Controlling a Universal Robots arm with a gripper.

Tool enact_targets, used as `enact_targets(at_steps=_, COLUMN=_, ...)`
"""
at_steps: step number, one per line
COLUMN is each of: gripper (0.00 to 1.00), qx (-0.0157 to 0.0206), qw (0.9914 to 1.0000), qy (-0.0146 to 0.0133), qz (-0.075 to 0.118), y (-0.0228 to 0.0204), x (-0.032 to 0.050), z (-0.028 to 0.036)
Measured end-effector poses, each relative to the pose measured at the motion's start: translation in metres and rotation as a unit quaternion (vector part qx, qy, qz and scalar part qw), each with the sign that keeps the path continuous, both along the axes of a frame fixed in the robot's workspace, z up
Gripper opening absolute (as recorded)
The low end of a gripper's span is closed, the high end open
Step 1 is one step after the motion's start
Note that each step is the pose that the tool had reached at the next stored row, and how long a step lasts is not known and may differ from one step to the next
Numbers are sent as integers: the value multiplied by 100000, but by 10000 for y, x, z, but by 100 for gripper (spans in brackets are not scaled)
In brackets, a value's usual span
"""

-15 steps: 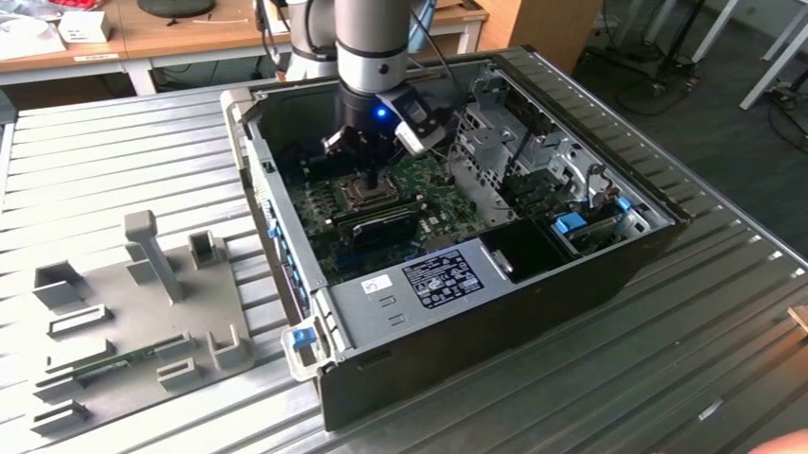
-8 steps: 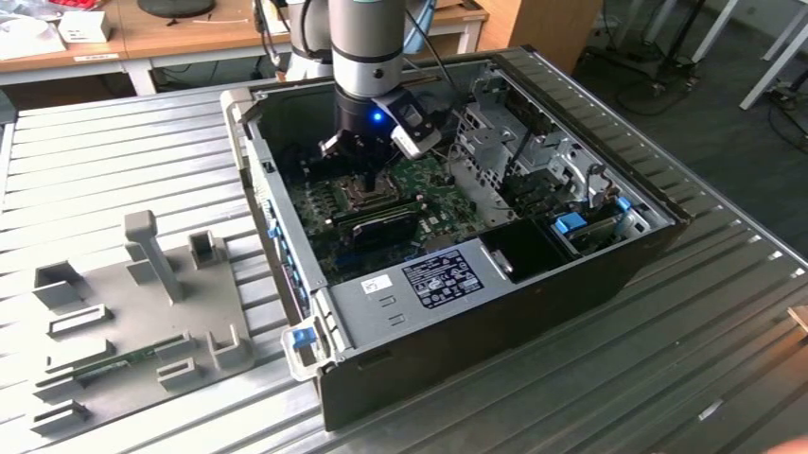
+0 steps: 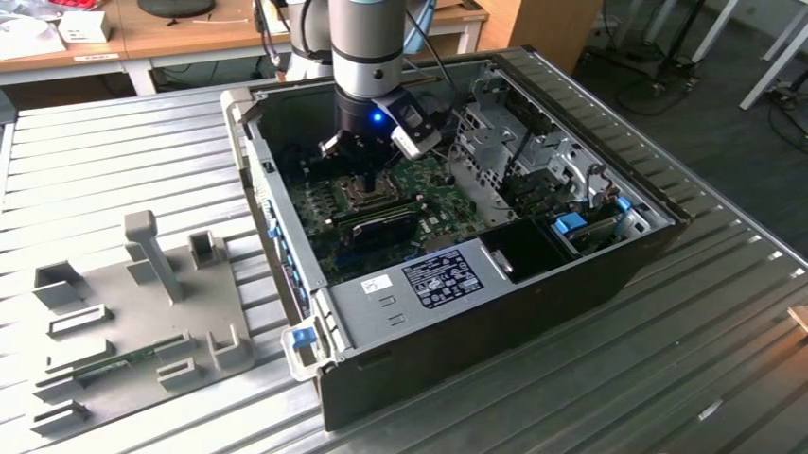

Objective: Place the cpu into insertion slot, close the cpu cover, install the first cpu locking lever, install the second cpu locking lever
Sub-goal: 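Install the second cpu locking lever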

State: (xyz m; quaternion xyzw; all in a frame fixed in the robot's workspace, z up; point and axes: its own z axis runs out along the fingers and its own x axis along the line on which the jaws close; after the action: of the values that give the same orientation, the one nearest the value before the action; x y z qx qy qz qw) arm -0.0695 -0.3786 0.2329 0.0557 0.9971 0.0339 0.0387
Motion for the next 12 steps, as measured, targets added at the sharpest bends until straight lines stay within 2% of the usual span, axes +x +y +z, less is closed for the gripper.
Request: enact_targets(at_steps=12, gripper=10, qx=3, qw=100000, qy=-3, qz=-3, y=0, x=-31, z=-8)
